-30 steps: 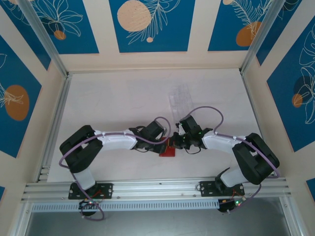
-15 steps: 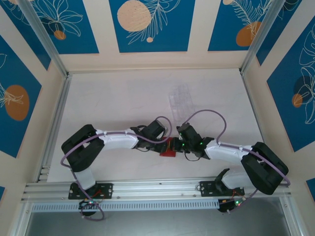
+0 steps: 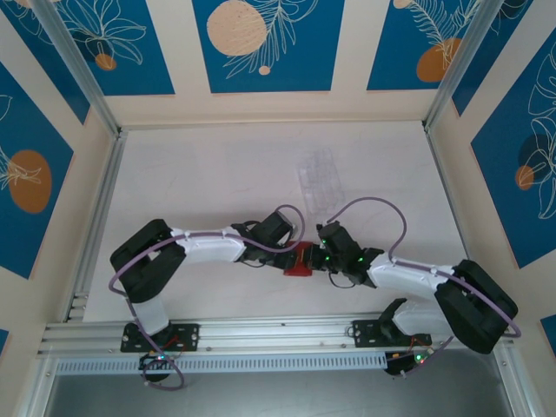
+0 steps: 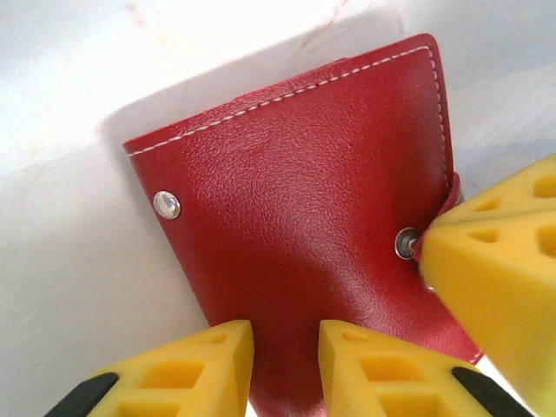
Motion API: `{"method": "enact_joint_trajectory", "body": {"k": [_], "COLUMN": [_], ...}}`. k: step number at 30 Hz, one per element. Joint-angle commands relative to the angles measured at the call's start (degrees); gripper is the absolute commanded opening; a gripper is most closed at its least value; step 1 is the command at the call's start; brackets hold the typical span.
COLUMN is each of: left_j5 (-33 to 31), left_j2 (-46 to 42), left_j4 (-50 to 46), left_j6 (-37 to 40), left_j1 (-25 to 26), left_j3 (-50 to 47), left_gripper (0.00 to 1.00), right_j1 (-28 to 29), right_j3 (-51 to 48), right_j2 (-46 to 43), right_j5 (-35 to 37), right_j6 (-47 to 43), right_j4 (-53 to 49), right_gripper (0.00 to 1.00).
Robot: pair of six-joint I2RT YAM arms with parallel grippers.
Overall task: Put the credit cards into the card holder
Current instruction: Close the button on the card holder.
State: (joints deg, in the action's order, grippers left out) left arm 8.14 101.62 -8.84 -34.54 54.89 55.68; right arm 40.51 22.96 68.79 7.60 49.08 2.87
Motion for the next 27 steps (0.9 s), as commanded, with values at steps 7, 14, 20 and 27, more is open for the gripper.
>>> {"method": "enact_joint_trajectory", "body": {"k": [7, 14, 20, 27], "left_j5": [-0.3, -0.2, -0.2, -0.2], "left_j2": [4.2, 4.0, 4.2, 4.3], "left_j4": [1.9, 2.4, 2.6, 2.6], "left_j6": [-1.0, -1.2, -1.3, -1.2], "left_j1": [0.9, 1.0, 1.1, 1.2], "left_j3": [-1.0, -1.1, -1.1, -1.2], "left_gripper": [0.27, 0.27, 0.27, 0.27], "right_j1": [-9.1, -9.0, -9.0, -8.8], "right_j3": [1.7, 2.2, 2.5, 3.0], "right_j2": [-5.7, -0.9, 0.1, 0.7], "right_j5": [-14.8, -15.0, -13.3, -11.1], "right_j6": [-0.3, -0.3, 0.2, 0.5], "right_j4": [-4.6, -2.5, -1.6, -2.4], "right_gripper": [0.0, 0.0, 0.0, 0.0]}}
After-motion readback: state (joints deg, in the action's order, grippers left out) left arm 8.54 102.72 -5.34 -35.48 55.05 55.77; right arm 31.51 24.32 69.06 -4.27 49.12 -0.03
